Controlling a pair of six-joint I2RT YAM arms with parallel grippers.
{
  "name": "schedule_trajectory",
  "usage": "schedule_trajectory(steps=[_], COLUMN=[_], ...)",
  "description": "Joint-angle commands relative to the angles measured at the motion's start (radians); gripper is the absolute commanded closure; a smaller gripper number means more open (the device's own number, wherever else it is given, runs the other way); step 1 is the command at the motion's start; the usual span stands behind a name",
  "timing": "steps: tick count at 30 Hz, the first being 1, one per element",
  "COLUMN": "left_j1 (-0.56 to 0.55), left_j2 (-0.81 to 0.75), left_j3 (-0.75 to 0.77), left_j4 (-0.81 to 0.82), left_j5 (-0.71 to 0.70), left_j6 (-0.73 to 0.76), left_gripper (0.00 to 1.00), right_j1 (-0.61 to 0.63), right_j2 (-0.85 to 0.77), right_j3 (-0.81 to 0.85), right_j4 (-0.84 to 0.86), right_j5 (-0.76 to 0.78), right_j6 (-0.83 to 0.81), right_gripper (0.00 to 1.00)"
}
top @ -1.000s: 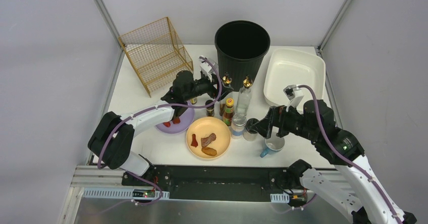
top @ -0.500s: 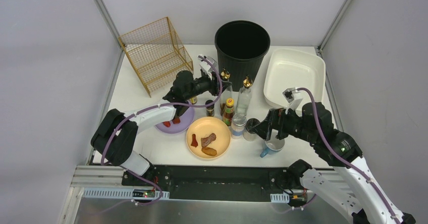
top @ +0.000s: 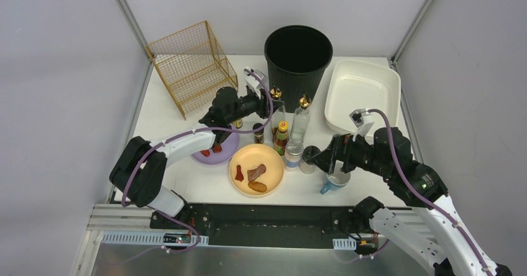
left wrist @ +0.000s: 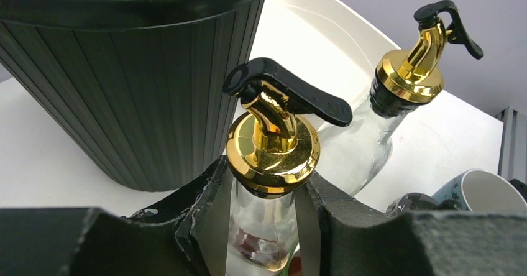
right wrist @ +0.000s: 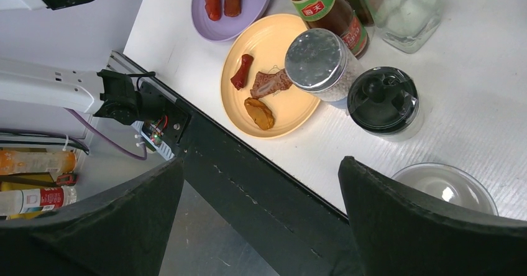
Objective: Clear the kitchen counter
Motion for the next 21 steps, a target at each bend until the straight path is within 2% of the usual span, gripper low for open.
schedule_trajectory(steps=[1,15,21], left_j1=[-0.013,-0.013,-0.013], left_j2=[-0.107,-0.227,-0.265], left_j3=[0.064,0.202,0.292], left_j4=[-0.019,-0.238,-0.356], left_j5=[0.002,-0.024,-0.088], left_j6=[0.025,0.106,0.149], left_gripper=[1.0,1.0,1.0], right_j1=[0.004,0.005,0.004], right_j2=[-0.013,-0.017,-0.014], right_j3=[0.001,-0.005,-0.001], right_j4=[0.026,0.065,0.069], right_j5=[-0.023,-0.05,-0.047], right_j6=[0.018,0.055,0.065], right_gripper=[0.01,0.01,0.01])
